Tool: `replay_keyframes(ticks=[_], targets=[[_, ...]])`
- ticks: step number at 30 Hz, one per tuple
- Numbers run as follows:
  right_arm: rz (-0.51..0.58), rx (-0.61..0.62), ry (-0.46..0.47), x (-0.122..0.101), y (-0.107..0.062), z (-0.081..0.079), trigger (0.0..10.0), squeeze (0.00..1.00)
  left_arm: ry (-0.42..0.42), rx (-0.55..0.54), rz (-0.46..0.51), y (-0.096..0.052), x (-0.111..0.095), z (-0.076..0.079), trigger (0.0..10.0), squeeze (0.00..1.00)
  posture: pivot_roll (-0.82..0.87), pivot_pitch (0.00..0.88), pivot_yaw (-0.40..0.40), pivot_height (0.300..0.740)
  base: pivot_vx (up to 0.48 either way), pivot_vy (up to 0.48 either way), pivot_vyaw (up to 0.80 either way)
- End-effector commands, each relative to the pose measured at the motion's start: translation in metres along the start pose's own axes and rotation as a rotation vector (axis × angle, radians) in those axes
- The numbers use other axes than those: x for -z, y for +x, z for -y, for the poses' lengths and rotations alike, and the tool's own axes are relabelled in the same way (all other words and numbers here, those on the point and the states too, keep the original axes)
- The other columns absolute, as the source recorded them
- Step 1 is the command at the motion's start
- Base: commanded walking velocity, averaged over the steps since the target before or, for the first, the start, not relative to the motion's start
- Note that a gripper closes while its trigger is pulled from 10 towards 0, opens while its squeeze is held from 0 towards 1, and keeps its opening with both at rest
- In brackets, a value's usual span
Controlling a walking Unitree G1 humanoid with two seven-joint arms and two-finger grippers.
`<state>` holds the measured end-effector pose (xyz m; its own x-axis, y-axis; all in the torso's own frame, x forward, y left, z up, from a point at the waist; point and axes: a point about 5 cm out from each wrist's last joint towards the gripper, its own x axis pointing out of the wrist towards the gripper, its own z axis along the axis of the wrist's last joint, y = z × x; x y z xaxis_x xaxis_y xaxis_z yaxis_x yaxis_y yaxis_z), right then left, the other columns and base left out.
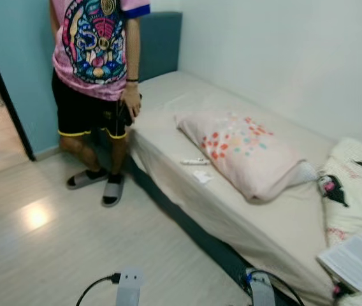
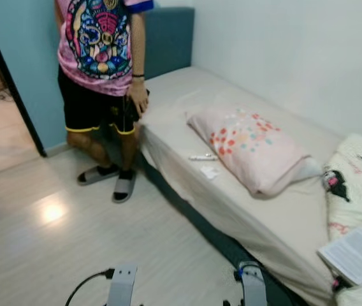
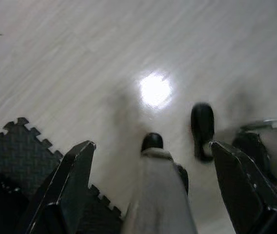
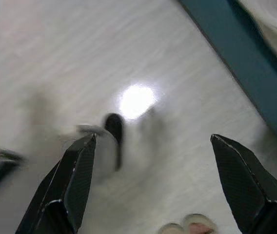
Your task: Clean up the room
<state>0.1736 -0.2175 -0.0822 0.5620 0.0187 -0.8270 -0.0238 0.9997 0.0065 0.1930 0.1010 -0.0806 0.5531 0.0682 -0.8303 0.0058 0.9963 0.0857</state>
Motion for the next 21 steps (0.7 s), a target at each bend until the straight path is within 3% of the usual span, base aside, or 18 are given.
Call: replay_keyframes(ticks=[1, 8, 19, 21], targets=[[0.024, 0.006, -0.001, -0.007, 0.001, -0.002, 10.0, 0.00, -0.018, 0.038, -0.012, -0.003, 0.003, 0.016, 10.0, 0.00, 0.01, 0.026, -0.085, 0.740, 0.319, 0.000, 0.73], [0.017, 0.047, 0.056, -0.009, 0.002, 0.002, 10.0, 0.00, -0.013, 0.047, -0.010, -0.003, 0.002, 0.017, 10.0, 0.00, 0.01, 0.026, -0.085, 0.740, 0.319, 0.000, 0.10], [0.050, 0.048, 0.123, -0.021, 0.004, 0.001, 10.0, 0.00, -0.011, 0.047, -0.015, -0.003, 0.003, 0.016, 10.0, 0.00, 0.01, 0.030, -0.085, 0.740, 0.320, 0.000, -0.72], [0.085, 0.051, 0.120, -0.031, 0.005, 0.001, 10.0, 0.00, -0.011, 0.045, -0.017, -0.003, 0.004, 0.016, 10.0, 0.00, 0.02, 0.029, -0.087, 0.740, 0.321, 0.000, 0.00]])
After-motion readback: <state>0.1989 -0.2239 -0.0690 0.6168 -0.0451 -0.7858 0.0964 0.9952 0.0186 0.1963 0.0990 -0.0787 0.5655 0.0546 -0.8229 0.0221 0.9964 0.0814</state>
